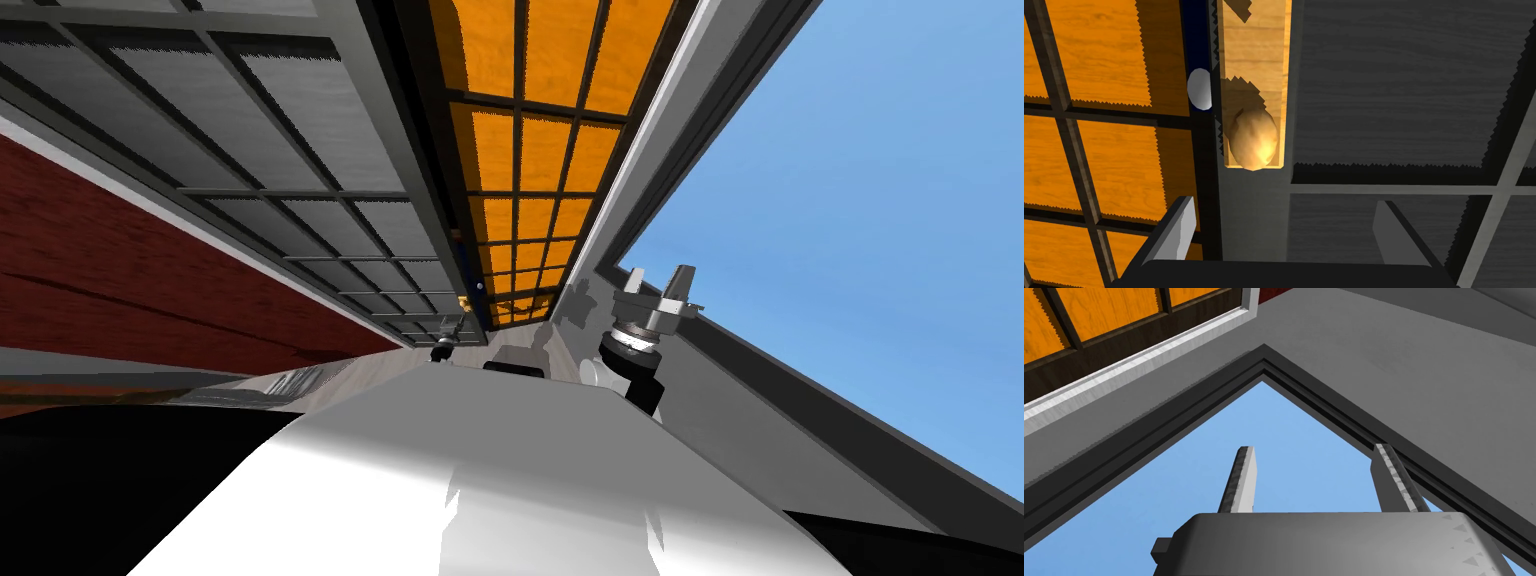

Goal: Pull the door open

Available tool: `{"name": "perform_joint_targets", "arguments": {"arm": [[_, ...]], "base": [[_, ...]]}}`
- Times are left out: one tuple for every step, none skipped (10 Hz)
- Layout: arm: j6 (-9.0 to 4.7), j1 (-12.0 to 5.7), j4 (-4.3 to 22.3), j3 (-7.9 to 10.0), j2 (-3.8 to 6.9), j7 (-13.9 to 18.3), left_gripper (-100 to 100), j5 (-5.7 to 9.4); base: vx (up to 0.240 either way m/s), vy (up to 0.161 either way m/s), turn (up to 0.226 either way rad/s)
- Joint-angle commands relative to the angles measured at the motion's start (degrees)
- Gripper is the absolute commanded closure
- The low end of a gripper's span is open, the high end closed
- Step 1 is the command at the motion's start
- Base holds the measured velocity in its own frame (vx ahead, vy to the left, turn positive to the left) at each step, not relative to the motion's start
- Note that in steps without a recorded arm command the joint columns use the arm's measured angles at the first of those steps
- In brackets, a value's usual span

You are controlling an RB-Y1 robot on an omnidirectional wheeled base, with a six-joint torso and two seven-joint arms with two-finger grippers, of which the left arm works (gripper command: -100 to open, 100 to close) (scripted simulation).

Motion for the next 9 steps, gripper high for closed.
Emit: {"name": "perform_joint_targets", "arguments": {"arm": [[-0.42,0.21,0.5,0.62,1.01,0.7,-100,0.48],[-0.53,0.07,0.6,0.82,1.3,0.9,-100,0.64],[-0.65,-0.34,0.6,1.02,1.61,1.1,-100,0.81],[-0.69,-0.66,0.5,1.06,1.73,1.1,-100,0.88],[-0.59,-0.49,0.5,1.01,1.6,1.0,-100,0.81],[-0.59,-0.49,0.5,1.01,1.6,1.0,100,0.81],[-0.59,-0.49,0.5,1.01,1.6,1.0,100,0.81],[-0.59,-0.49,0.5,1.01,1.6,1.0,100,0.81],[-0.59,-0.49,0.5,1.01,1.6,1.0,100,0.81]], "base": [[0.245,-0.027,-0.087],[0.211,-0.006,-0.088],[0.21,-0.011,-0.087],[0.216,-0.017,-0.089],[0.092,-0.005,-0.007],[-0.018,-0.001,0.02],[-0.037,0.002,-0.02],[-0.024,0.006,-0.012],[-0.013,0.002,-0.001]]}}
